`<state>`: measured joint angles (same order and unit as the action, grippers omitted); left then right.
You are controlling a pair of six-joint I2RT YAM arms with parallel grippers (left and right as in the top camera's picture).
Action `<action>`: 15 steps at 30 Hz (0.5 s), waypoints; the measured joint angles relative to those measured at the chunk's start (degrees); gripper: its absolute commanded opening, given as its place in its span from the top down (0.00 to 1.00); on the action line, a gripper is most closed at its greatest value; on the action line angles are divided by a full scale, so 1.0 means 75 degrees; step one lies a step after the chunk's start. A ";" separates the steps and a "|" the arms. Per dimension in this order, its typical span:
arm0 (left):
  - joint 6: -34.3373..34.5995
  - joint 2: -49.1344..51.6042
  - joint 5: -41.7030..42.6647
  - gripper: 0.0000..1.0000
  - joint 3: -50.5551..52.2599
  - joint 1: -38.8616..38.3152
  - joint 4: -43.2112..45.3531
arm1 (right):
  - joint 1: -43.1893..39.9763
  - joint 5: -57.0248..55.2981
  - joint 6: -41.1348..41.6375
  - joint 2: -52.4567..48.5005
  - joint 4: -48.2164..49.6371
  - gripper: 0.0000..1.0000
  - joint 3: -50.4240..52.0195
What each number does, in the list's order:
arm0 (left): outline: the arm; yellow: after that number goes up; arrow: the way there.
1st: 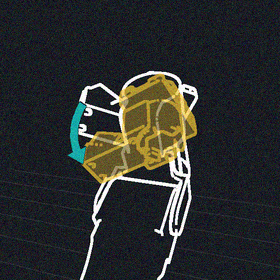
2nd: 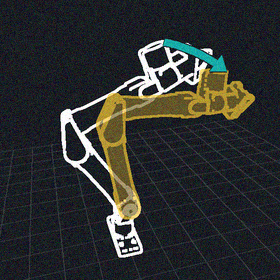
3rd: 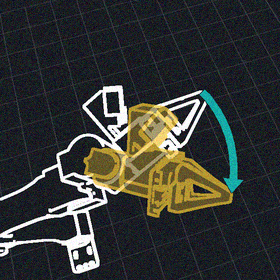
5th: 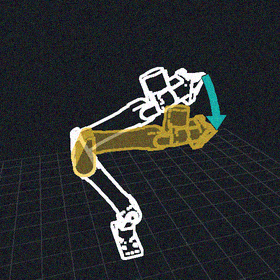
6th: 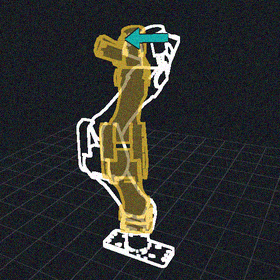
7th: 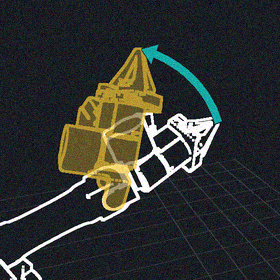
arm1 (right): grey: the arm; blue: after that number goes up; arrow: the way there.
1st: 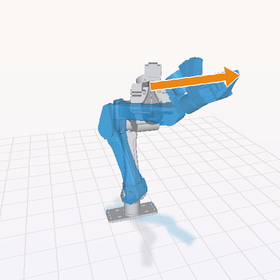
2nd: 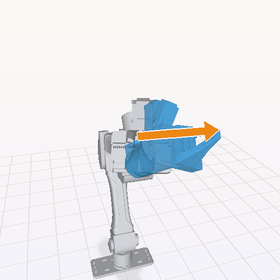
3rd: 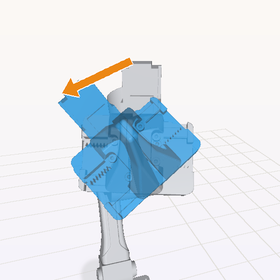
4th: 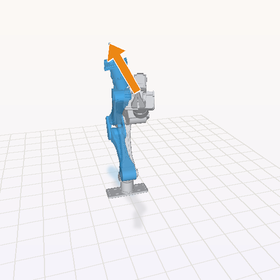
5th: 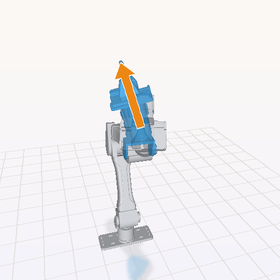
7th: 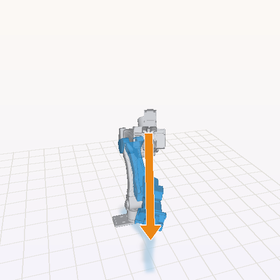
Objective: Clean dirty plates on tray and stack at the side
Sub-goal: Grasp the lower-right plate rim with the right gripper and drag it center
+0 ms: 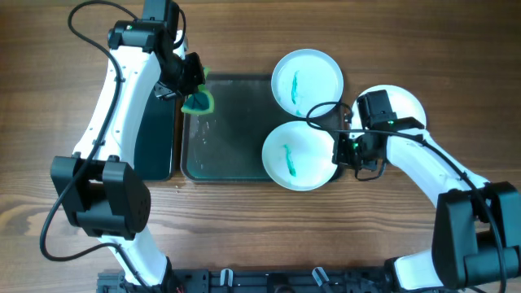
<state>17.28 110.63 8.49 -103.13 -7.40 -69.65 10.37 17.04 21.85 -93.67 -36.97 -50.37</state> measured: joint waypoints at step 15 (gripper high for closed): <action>0.0000 -0.0003 0.0003 0.96 0.0000 0.0000 -0.0038 | 0.3118 -0.1886 0.4436 -0.1233 0.3066 0.89 -0.0976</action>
<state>17.28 110.61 8.51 -103.13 -7.40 -69.93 33.76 2.90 55.11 -102.91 -13.98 -57.69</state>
